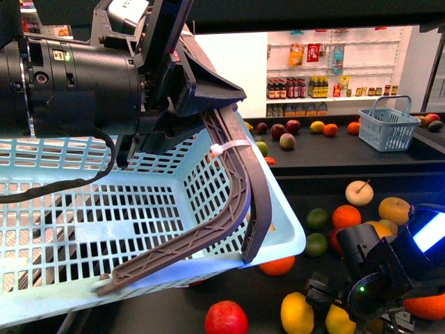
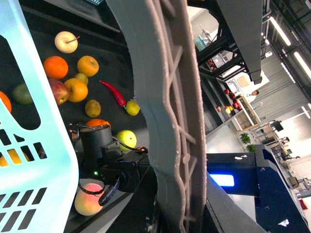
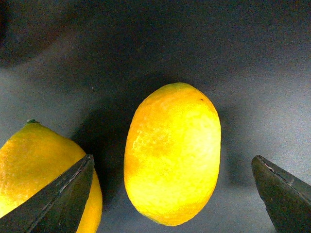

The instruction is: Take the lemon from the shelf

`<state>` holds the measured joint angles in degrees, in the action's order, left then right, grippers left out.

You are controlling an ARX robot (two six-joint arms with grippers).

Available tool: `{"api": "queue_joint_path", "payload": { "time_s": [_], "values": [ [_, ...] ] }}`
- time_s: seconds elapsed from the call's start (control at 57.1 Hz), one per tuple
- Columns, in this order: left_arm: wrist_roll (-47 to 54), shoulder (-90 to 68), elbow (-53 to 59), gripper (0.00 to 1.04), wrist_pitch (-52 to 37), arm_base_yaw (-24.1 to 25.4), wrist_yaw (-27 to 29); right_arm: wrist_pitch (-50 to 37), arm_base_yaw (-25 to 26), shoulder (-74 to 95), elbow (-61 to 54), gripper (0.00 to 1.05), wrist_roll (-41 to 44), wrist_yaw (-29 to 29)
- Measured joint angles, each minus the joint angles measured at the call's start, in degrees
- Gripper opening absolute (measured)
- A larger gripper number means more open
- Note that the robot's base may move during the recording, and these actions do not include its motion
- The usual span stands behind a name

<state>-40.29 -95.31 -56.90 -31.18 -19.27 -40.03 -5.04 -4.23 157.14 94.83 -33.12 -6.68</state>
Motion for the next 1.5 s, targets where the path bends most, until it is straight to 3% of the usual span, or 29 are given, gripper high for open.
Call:
{"api": "queue_joint_path", "payload": {
  "time_s": [0.455,0.56,0.682,0.752,0.98,1.155,1.382,1.47,1.505],
  "values": [
    [0.0,0.0,0.0,0.11,0.0,0.0,0.0,0.61,0.0,4.46,4.79,0.97,1.49,-1.22],
    [0.0,0.0,0.0,0.11,0.0,0.0,0.0,0.61,0.0,4.5,4.81,0.85,1.51,-1.2],
    [0.0,0.0,0.0,0.11,0.0,0.0,0.0,0.55,0.0,4.5,4.74,0.6,1.51,-1.05],
    [0.0,0.0,0.0,0.11,0.0,0.0,0.02,0.31,0.07,3.91,3.89,0.5,1.46,-1.03],
    [0.0,0.0,0.0,0.11,0.0,0.0,0.0,-3.67,0.5,-1.55,-1.92,0.48,2.36,-4.74],
    [0.0,0.0,0.0,0.11,0.0,0.0,0.0,-9.99,0.72,-15.85,-11.04,0.48,3.02,-7.61],
    [0.0,0.0,0.0,0.11,0.0,0.02,0.02,-13.44,2.05,-36.04,-19.04,0.48,1.27,-1.7],
    [0.0,0.0,0.0,0.11,0.0,0.02,0.04,-13.16,2.38,-42.32,-21.73,0.48,-1.11,4.63],
    [0.0,0.0,0.0,0.11,0.0,0.0,0.02,-12.83,2.32,-44.96,-22.99,0.48,-2.97,9.73]
  ]
}}
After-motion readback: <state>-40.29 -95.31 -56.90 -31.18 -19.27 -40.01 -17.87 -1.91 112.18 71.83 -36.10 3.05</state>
